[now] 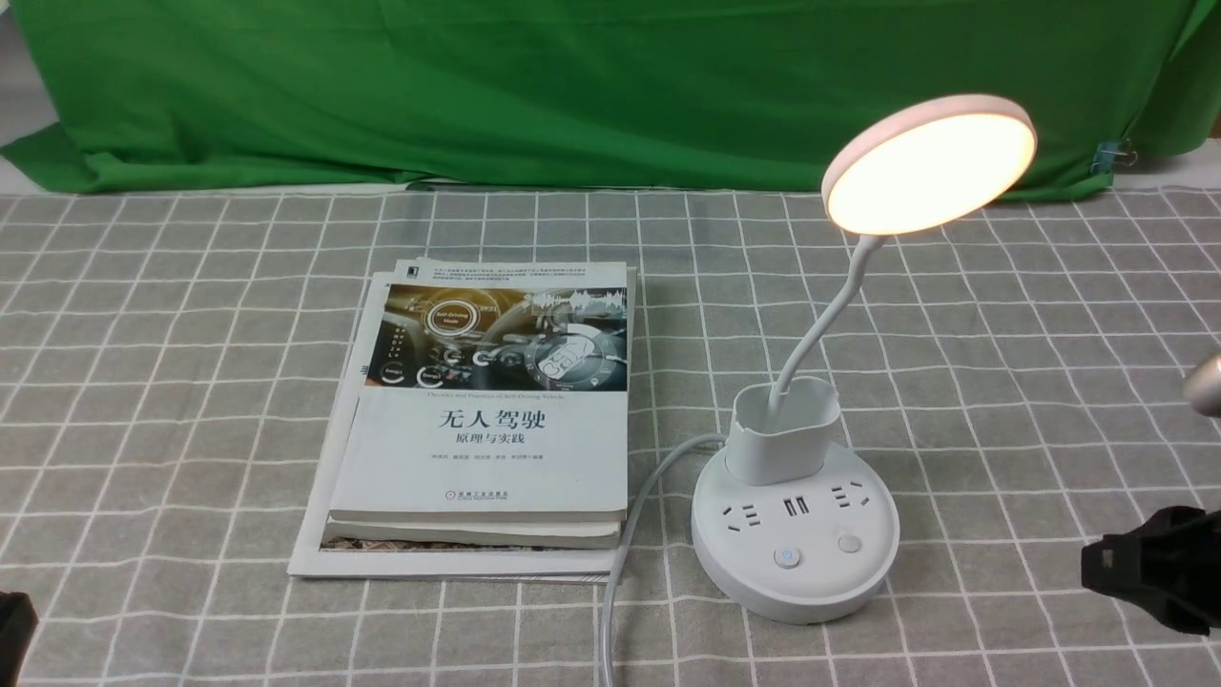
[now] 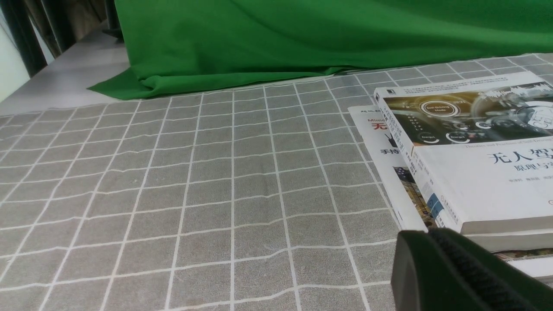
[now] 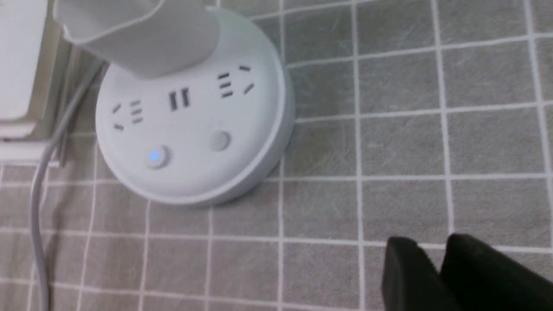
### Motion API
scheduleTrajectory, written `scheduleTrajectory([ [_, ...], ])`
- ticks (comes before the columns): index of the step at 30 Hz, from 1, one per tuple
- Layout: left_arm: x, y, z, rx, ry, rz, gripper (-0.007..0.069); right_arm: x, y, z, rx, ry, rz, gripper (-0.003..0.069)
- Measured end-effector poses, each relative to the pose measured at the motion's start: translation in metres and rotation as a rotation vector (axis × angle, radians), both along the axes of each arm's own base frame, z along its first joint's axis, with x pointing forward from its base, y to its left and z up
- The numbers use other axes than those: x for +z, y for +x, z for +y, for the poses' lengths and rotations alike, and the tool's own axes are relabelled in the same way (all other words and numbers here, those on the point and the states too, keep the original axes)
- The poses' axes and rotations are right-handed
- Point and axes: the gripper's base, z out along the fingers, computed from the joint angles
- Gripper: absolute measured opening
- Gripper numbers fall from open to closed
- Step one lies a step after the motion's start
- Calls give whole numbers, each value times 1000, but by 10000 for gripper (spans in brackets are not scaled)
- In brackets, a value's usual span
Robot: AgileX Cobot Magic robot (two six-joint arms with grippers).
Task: Turn off the desk lamp on the grey coffee tablecloth by hand.
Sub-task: 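Press the power button on the lamp base to turn the lamp off with the right gripper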
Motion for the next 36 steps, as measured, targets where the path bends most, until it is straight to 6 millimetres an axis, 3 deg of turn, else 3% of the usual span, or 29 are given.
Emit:
scheduleTrajectory([
  [1, 0, 0, 0, 0, 0, 0, 1, 0, 1, 1, 8, -2, 4, 126],
  [3, 0, 0, 0, 0, 0, 0, 1, 6, 6, 9, 104, -26, 22, 47],
  [5, 0, 0, 0, 0, 0, 0, 1, 10, 11, 15, 156, -39, 39, 27],
  [11, 0, 0, 0, 0, 0, 0, 1, 6, 19, 38, 291, -103, 90, 25],
  [22, 0, 0, 0, 0, 0, 0, 1, -5, 20, 61, 335, -228, 103, 25],
  [29, 0, 0, 0, 0, 0, 0, 1, -6, 38, 71, 275, -190, 10, 25],
  [36, 0, 0, 0, 0, 0, 0, 1, -10, 63, 88, 300, -190, 26, 25],
])
